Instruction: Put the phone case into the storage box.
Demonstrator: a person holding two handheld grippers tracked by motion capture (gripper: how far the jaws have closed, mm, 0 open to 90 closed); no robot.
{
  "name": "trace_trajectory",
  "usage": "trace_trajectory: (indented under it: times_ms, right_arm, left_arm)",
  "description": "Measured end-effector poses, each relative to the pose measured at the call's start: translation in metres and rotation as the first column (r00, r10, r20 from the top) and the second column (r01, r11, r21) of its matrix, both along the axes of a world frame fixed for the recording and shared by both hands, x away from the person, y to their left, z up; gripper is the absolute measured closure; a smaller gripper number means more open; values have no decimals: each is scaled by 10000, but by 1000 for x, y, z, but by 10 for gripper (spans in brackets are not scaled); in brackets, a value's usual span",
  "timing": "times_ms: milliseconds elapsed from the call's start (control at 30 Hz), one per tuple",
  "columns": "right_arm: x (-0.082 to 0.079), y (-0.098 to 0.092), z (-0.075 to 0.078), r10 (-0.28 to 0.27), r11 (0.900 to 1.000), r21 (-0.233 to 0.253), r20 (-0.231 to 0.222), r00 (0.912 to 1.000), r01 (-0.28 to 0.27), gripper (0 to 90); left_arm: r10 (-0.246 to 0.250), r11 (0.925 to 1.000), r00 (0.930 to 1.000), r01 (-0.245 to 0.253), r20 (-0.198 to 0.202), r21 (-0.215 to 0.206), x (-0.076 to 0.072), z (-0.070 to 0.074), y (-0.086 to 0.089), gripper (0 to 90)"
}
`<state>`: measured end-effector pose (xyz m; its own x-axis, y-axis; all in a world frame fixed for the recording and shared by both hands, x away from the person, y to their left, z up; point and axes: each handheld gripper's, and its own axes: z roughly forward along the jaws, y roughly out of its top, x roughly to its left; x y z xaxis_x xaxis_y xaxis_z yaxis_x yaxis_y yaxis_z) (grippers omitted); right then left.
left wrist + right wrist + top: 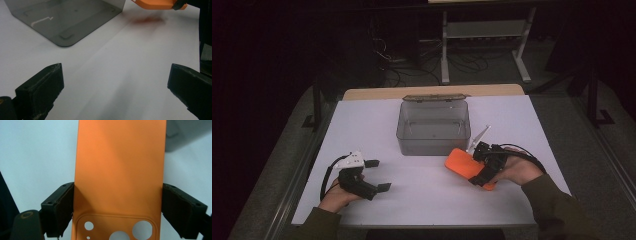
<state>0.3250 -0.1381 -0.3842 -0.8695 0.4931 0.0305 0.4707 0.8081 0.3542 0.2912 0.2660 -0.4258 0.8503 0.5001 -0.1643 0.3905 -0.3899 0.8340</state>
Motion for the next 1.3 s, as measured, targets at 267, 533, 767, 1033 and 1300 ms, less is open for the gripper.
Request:
trace_trajectory:
  times_ms: [267, 533, 767, 1033, 1300]
  right_arm:
    - [4, 23, 0, 459, 9989, -59, -20, 9989, -459, 154]
    - [8, 42, 1, 874, 9961, -130, -55, 9962, -875, 154]
    - [10, 56, 3, 1194, 9927, -138, -63, 9928, -1195, 154]
    - [10, 68, 4, 1395, 9901, -150, -84, 9902, -1396, 154]
    - [11, 68, 4, 1438, 9895, -165, -96, 9896, -1439, 154]
  left_arm:
    - [-21, 10000, 10000, 21, 6, -18, 0, 0, 0, 0]
    - [-35, 10000, 10000, 35, 23, -22, 0, 0, 0, 0]
    - [-46, 10000, 10000, 46, 73, -57, 1, 0, 0, 0]
    - [-11, 9998, 9997, 16, 248, -199, 3, 0, 0, 0]
    - [40, 9998, 9970, -24, 768, -208, 4, 0, 0, 0]
